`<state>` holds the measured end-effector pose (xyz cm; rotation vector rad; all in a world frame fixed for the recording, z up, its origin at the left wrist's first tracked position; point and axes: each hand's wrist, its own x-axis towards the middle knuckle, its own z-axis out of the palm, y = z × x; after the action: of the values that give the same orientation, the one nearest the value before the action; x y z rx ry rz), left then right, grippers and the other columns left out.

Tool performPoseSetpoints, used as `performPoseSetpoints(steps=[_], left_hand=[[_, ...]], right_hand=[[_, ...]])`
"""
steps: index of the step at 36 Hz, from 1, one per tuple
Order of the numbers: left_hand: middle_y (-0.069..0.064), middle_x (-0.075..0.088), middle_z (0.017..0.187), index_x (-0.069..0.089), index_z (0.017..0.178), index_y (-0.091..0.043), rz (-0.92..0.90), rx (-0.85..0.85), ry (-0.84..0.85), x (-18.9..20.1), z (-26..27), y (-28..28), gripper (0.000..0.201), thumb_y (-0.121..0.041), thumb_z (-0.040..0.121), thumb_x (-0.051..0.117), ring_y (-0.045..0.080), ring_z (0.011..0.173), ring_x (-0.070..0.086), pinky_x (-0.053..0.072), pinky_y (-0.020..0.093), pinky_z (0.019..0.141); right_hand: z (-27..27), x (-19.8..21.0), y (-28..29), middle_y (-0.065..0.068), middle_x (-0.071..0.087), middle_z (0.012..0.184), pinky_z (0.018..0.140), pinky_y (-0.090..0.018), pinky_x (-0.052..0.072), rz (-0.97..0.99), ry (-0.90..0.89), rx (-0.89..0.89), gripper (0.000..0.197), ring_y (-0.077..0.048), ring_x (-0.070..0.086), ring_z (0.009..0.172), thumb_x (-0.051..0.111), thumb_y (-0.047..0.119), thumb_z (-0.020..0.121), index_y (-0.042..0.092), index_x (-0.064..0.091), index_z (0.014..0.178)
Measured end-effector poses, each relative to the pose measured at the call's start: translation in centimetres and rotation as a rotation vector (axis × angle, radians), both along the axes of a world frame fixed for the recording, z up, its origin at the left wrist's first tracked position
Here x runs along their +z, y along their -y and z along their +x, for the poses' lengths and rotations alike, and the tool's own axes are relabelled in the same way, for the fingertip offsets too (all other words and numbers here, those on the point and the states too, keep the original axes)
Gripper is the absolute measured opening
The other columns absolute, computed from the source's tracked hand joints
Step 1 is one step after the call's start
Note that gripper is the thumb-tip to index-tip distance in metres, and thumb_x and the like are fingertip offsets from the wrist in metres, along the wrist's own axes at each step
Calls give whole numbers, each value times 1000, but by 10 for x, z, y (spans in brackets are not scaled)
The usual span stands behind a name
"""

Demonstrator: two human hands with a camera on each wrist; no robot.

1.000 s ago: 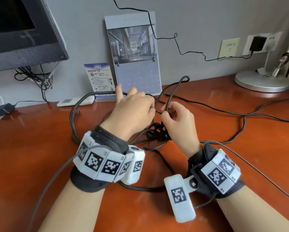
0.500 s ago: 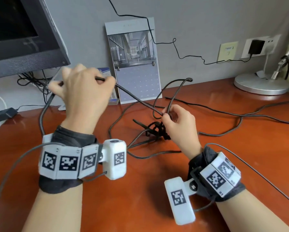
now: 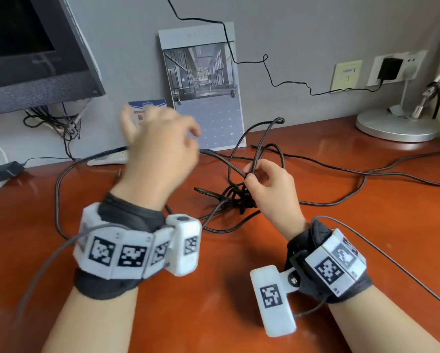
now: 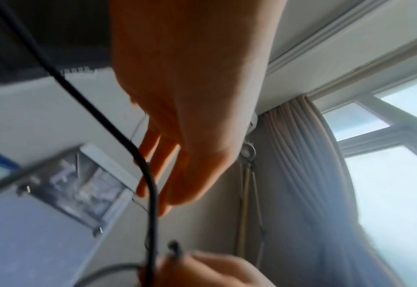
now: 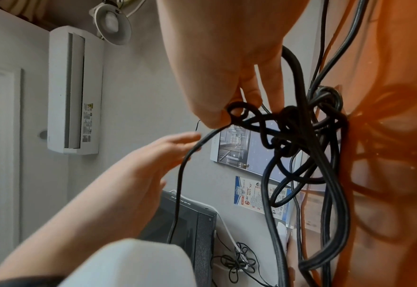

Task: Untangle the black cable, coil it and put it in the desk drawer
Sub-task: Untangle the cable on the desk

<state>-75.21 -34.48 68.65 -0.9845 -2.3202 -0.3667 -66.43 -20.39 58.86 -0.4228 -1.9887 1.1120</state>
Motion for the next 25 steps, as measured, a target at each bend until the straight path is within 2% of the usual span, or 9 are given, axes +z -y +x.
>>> performPoseSetpoints(steps=[3,4,6,8,9,13,16,20,25], left_hand=[[-10,58,122,60,115,-33,-257,-168,105,-14,22,-25,29,-26,91,46,13,128,37,-9,52,113],[-10,58,122,59,116,-33,-322,-189,145,-18,26,-29,29,-28,91,45,13,127,39,-5,51,114],[-8,63,112,59,109,-32,-370,-189,195,-24,30,-34,25,-29,91,43,16,118,48,12,46,112],[-6,65,101,60,102,-30,-343,-181,183,-26,30,-34,21,-31,92,41,20,109,53,27,39,101],[-5,65,98,60,100,-29,-323,-184,176,-25,30,-33,21,-32,94,40,21,108,53,29,37,96],[-7,52,82,59,100,-31,-274,-200,199,-18,28,-27,25,-25,99,35,20,103,46,24,35,95],[-11,39,73,61,93,-35,-220,-193,236,-6,23,-19,29,-20,98,36,17,92,36,19,30,97],[-10,43,67,61,81,-34,-62,-144,217,11,7,1,31,-15,95,42,13,88,38,20,29,98],[-11,53,66,67,80,-31,32,-44,307,15,-9,21,37,-11,94,40,18,84,47,24,30,96]], right_hand=[[0,-1,1,1,62,73,66,-23,42,46,3,-8,9,-12,54,69,54,6,83,7,63,82],[0,-1,2,-4,63,74,67,-28,42,58,3,-15,9,-18,55,70,54,6,82,5,63,81],[0,-1,1,-10,63,74,68,-34,43,67,5,-24,9,-23,56,72,54,6,82,1,62,81],[1,0,2,-10,63,73,67,-33,43,74,8,-23,10,-22,55,72,54,7,82,1,62,80],[1,1,2,-8,63,73,67,-30,42,77,6,-21,10,-20,55,71,55,7,82,2,63,80],[1,4,2,-4,67,78,70,-27,44,50,-3,-19,11,-17,58,73,54,6,83,4,66,84],[0,2,-4,4,64,74,71,-24,45,-4,7,-54,13,-14,56,69,53,6,84,9,66,85],[1,2,-14,13,60,73,71,-21,42,-18,36,-102,18,-9,56,70,51,7,85,20,63,85],[1,6,-11,8,66,81,71,-15,41,48,53,-85,16,-8,59,78,56,8,84,21,65,83]])
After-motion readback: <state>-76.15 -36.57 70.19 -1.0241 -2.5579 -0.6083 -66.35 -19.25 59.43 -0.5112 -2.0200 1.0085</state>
